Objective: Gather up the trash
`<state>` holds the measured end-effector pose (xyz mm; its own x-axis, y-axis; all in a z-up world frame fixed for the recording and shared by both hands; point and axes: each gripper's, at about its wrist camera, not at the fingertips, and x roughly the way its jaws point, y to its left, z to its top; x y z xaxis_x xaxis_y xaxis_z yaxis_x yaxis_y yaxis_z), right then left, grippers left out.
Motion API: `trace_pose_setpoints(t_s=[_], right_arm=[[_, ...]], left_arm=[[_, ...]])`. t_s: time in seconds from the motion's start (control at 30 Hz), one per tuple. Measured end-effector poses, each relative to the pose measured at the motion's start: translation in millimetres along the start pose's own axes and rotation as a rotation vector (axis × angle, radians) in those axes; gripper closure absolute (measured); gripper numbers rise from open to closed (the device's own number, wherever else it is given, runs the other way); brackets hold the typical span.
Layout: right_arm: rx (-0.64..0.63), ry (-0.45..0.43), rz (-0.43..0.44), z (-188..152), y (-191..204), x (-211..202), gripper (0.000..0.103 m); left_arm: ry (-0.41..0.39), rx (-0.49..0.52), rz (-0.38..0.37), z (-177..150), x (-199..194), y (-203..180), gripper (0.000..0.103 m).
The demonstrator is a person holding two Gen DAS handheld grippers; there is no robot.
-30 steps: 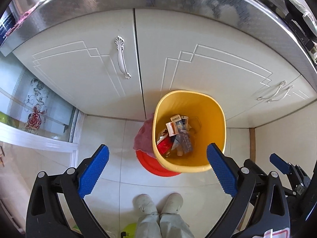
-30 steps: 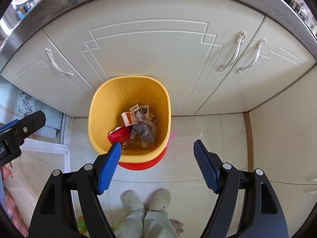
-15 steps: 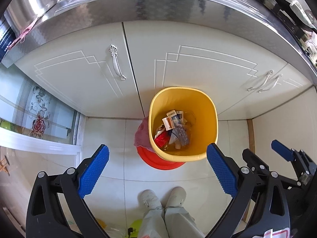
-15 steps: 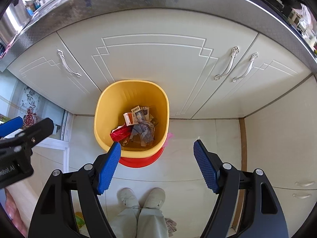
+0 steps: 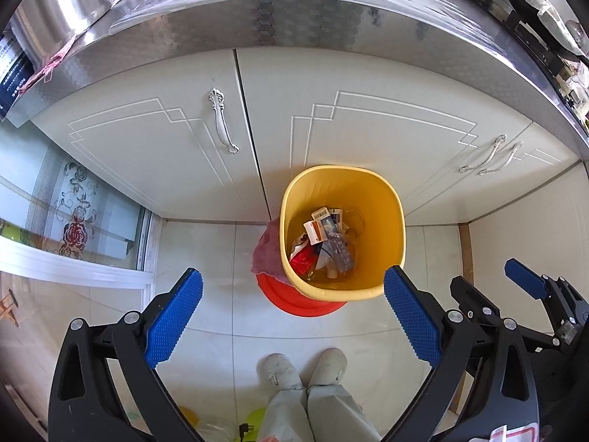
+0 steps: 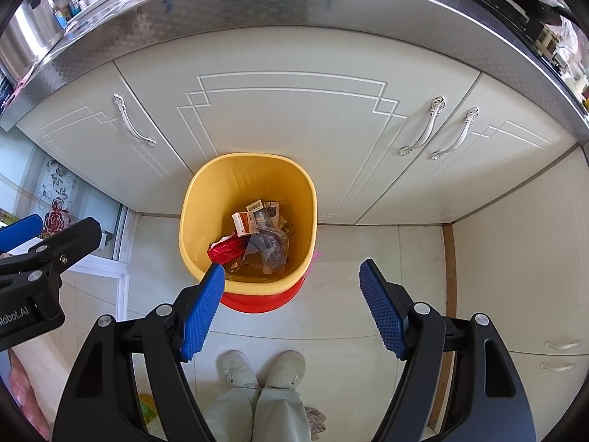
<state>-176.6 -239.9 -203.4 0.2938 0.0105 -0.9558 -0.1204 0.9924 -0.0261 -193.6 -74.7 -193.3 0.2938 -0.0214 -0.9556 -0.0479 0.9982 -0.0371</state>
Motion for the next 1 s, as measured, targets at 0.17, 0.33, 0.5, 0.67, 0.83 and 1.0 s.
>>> trace_pose_setpoints(t_s=[0.17, 0.33, 0.5, 0.67, 0.83, 1.0], right_arm=[[0.003, -0.001, 0.002, 0.5, 0.2, -0.4, 0.027], [-0.003, -0.003, 0.002, 0.4, 0.9, -0.7, 0.027], [-0.006, 0.000, 0.002, 1.2, 1.7, -0.9, 0.027], [-0.009, 0.001, 0.004, 3.0, 1.2, -1.3, 0.027], [-0.011, 0.000, 0.006, 3.4, 2.0, -0.8, 0.027], [-0.018, 0.001, 0.007, 3.9, 2.3, -0.8, 0.027]], left_arm=[[0.001, -0.004, 0.003, 0.0, 0.1, 2.1, 0.005], [-0.002, 0.002, 0.004, 0.4, -0.5, 4.6, 0.005], [-0.001, -0.001, 0.002, 1.3, -0.7, 6.8, 0.005], [-0.003, -0.002, -0.001, 2.9, -1.5, 7.8, 0.005], [-0.004, -0.004, -0.001, 2.8, -1.8, 7.4, 0.005], [-0.004, -0.003, -0.002, 2.9, -1.8, 7.8, 0.005]])
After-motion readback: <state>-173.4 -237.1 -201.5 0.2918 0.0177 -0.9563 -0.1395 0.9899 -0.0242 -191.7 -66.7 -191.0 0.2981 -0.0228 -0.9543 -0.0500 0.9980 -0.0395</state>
